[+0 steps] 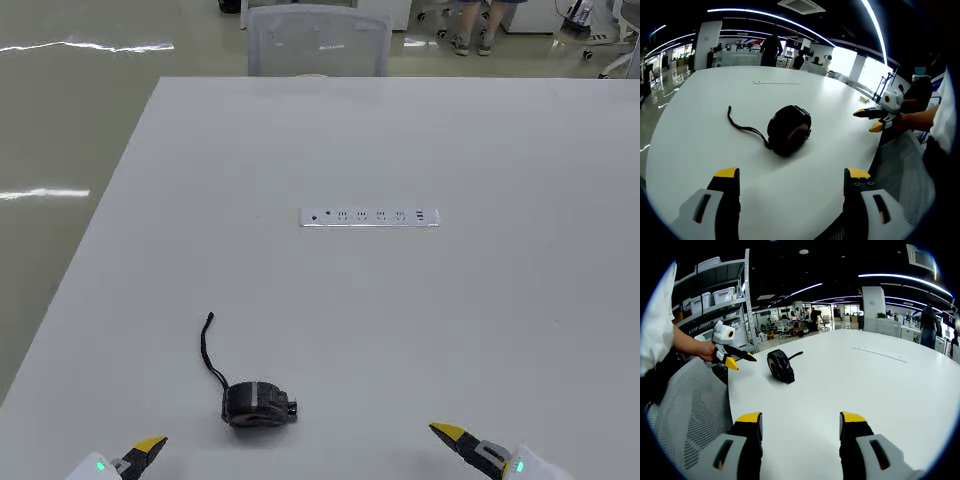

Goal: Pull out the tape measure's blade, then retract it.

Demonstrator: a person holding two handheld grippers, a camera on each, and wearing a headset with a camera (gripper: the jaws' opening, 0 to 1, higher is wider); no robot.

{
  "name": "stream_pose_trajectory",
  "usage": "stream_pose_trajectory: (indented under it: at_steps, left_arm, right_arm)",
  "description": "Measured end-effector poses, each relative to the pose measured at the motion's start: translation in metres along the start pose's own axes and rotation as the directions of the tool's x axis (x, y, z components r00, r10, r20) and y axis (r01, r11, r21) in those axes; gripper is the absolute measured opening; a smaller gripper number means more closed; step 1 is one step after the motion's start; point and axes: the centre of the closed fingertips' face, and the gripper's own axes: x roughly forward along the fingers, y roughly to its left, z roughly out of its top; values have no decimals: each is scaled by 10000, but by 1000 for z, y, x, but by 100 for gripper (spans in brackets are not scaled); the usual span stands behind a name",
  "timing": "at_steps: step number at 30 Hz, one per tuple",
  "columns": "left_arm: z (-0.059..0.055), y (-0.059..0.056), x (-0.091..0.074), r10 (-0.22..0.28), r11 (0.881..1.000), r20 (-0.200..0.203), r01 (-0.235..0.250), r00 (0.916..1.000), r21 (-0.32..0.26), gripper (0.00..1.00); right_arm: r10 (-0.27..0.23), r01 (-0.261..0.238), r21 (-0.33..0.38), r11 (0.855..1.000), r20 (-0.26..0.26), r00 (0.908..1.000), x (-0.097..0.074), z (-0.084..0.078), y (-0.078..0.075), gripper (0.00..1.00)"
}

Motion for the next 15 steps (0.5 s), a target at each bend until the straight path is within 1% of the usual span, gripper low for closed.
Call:
stream_pose_trajectory:
  at_steps: [11,15]
  left_arm:
    - [-6,3,-6,-10,10000,-115,10,9999,20,85]
    - [-6,3,-9,15,10000,-105,-15,9999,-44,86]
  right_arm:
    - [-252,251,82,9997,51,9997,-12,3,-3,68]
    - [-298,298,5,9996,-12,9996,-16,3,-2,69]
